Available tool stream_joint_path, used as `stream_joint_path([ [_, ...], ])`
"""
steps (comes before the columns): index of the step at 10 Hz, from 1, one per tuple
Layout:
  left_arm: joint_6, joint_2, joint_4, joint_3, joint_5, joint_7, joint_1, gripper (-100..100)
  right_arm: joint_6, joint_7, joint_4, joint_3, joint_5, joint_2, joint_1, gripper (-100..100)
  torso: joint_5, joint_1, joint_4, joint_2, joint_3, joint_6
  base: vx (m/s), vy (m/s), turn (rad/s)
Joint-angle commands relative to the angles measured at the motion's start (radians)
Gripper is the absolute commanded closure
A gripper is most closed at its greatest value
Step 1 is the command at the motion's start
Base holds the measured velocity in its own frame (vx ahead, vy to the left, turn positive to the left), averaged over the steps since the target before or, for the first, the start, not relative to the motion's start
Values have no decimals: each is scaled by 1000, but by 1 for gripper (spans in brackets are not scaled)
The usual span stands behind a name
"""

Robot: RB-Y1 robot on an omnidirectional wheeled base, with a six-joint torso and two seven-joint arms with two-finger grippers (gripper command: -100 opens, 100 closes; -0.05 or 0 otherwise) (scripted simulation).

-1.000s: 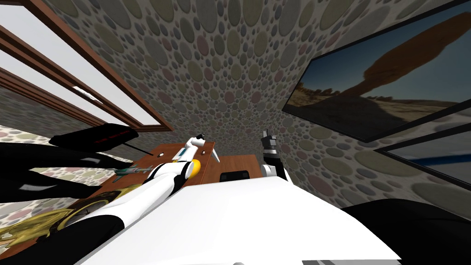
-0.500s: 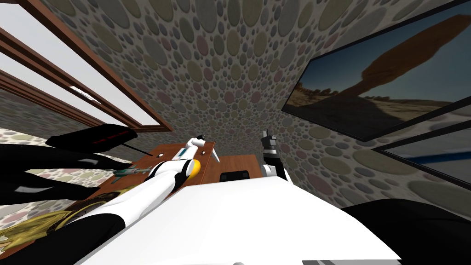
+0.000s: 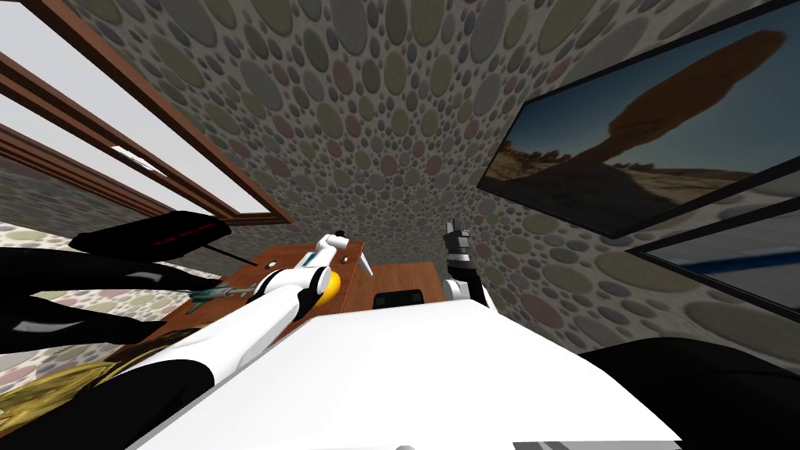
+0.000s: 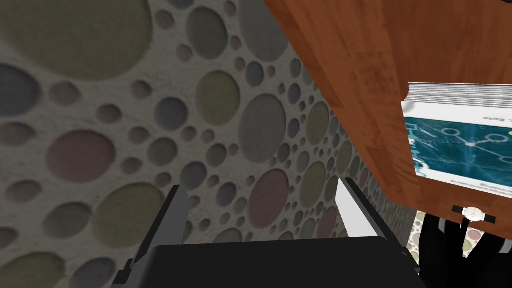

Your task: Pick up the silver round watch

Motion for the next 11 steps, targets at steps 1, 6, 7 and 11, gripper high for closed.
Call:
stream_joint_path([
  [1,10,0,50,5,-7,0,-16,-100,0,0,0,0,0,0,0,0,0,0,0,0,0,0,-5,8,-30],
  [6,83,-5,221,37,-37,-13,-84,-100,0,0,0,0,0,0,0,0,0,1,0,0,0,0,-7,13,-28],
  [7,83,-5,228,37,-37,-13,-84,-100,0,0,0,0,0,0,0,0,0,0,0,0,0,0,-7,11,-18],
  [11,83,-5,261,37,-37,-13,-84,-100,0,0,0,0,0,0,0,0,0,0,0,0,0,0,0,0,0],
])
